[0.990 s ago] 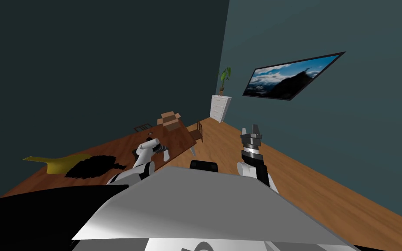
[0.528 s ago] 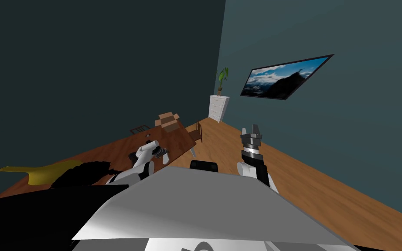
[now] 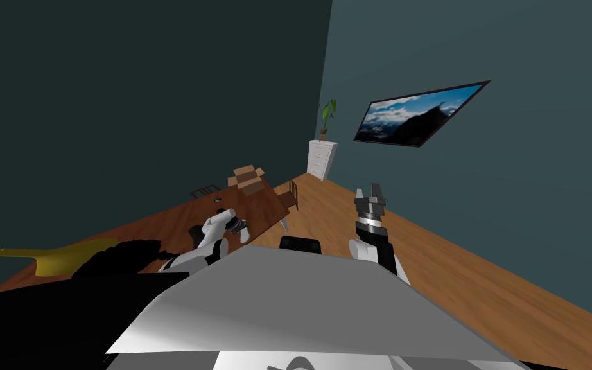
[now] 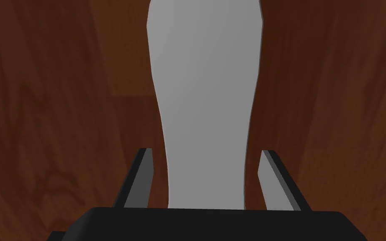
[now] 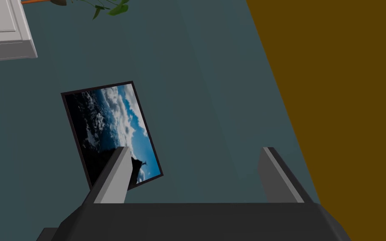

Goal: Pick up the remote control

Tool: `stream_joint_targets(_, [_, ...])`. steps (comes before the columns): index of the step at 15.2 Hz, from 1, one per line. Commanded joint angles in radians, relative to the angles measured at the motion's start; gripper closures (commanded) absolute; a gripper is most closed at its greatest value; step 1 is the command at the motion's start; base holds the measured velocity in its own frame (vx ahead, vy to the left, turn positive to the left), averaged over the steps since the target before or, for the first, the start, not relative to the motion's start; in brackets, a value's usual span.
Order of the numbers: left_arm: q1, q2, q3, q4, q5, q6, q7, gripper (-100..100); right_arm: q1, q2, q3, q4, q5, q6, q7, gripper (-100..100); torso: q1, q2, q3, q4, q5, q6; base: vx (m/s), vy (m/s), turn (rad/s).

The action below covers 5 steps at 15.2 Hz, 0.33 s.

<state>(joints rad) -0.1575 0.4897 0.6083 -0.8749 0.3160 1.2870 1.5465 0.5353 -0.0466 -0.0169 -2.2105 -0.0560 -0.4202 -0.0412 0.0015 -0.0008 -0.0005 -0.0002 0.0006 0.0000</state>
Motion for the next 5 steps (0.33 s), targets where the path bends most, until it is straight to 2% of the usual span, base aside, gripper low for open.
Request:
stream_joint_targets(1, [0.0,0.0,0.0,0.0,0.0,0.0,0.0,100,0.0,0.0,0.0,0.0,0.0,0.0,0.0,0,0.0,0.0,0.0,0.0,0.0,0.0,0.0,0.0,0.0])
stream_joint_targets(2, [-0.004,0.014,0.0,-0.02,0.007,0.034,-0.002,100,0.0,0.0,0.0,0.0,0.0,0.0,0.0,0,0.0,0.0,0.0,0.0,0.0,0.0,-0.003,-0.02,0.03])
stream_joint_targets(4, [-0.008,0.024,0.0,-0.03,0.011,0.055,-0.002,100,0.0,0.0,0.0,0.0,0.0,0.0,0.0,0,-0.002,0.0,0.0,0.0,-0.001,0.0,-0.007,-0.039,0.042])
stream_joint_targets(5, [-0.004,0.015,-0.001,-0.026,0.006,0.038,0.0,100,0.0,0.0,0.0,0.0,0.0,0.0,0.0,0,-0.003,0.001,0.001,0.0,-0.001,0.0,-0.004,-0.024,0.015])
